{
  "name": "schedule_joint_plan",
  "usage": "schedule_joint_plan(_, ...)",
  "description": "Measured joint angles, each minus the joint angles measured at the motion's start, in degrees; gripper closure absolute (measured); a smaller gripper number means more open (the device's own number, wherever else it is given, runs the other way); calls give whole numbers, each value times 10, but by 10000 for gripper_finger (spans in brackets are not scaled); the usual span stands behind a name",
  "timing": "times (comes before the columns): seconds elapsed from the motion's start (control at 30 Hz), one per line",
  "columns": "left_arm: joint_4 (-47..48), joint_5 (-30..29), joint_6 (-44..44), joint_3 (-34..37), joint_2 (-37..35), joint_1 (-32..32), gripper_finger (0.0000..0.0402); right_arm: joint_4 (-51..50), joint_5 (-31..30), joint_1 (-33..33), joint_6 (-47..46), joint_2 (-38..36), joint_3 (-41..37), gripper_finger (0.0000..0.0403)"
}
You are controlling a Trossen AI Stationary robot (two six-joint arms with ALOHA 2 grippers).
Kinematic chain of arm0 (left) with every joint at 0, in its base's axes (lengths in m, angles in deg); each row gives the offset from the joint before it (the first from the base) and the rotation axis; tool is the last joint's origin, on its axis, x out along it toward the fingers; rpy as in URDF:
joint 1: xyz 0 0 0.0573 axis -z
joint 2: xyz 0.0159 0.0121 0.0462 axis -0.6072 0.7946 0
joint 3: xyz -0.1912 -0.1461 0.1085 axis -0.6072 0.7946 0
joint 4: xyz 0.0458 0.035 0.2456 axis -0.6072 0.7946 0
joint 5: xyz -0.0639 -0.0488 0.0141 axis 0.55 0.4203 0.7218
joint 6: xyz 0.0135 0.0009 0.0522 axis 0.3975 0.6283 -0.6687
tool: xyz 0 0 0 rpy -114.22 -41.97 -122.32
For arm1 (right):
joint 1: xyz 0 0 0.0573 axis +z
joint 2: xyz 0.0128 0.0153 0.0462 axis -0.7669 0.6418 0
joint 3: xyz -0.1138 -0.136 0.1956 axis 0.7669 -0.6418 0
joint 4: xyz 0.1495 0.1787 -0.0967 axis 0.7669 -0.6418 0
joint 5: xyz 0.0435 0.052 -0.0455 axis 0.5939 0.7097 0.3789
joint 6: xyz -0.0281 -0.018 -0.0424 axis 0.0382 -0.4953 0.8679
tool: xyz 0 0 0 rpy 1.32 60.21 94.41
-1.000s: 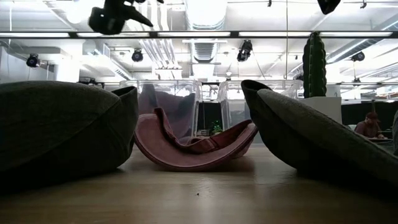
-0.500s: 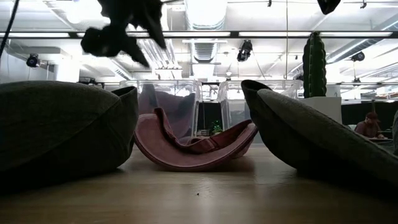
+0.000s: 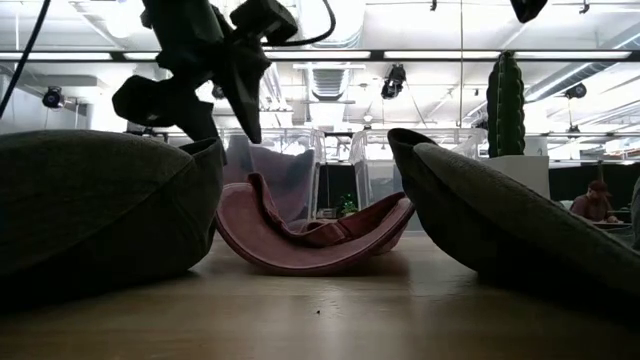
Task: Pick & Place hat
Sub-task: Put the red cap into the left transparent bin
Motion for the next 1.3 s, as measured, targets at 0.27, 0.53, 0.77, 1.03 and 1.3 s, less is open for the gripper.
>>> schedule_joint_plan(0.27,-1,-7,15,0,29,3,207,0,0,0,0,0,0,316)
schedule_joint_plan(0.53,-13,-24,23,0,47,4,207,0,0,0,0,0,0,326)
schedule_joint_plan(0.77,-34,-39,23,0,69,4,207,-4,0,0,4,0,-1,335)
schedule_joint_plan(1.03,-36,-39,30,0,99,3,207,-4,25,0,14,0,-3,324)
schedule_joint_plan(1.3,-41,-39,31,0,124,3,207,-3,31,0,17,-8,-5,316)
